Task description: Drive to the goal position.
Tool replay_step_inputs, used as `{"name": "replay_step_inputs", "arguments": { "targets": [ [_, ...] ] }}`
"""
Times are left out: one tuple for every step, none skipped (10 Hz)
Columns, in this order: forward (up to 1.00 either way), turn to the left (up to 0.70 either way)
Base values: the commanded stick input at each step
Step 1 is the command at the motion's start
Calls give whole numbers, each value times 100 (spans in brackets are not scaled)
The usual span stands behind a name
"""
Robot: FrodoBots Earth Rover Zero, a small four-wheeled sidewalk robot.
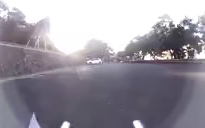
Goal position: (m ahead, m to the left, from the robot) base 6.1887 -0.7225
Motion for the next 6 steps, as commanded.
{"name": "replay_step_inputs", "arguments": {
  "targets": [
    [50,-31],
    [50,-45],
    [50,-49],
    [50,-17],
    [50,-7],
    [50,-1]
  ]
}}
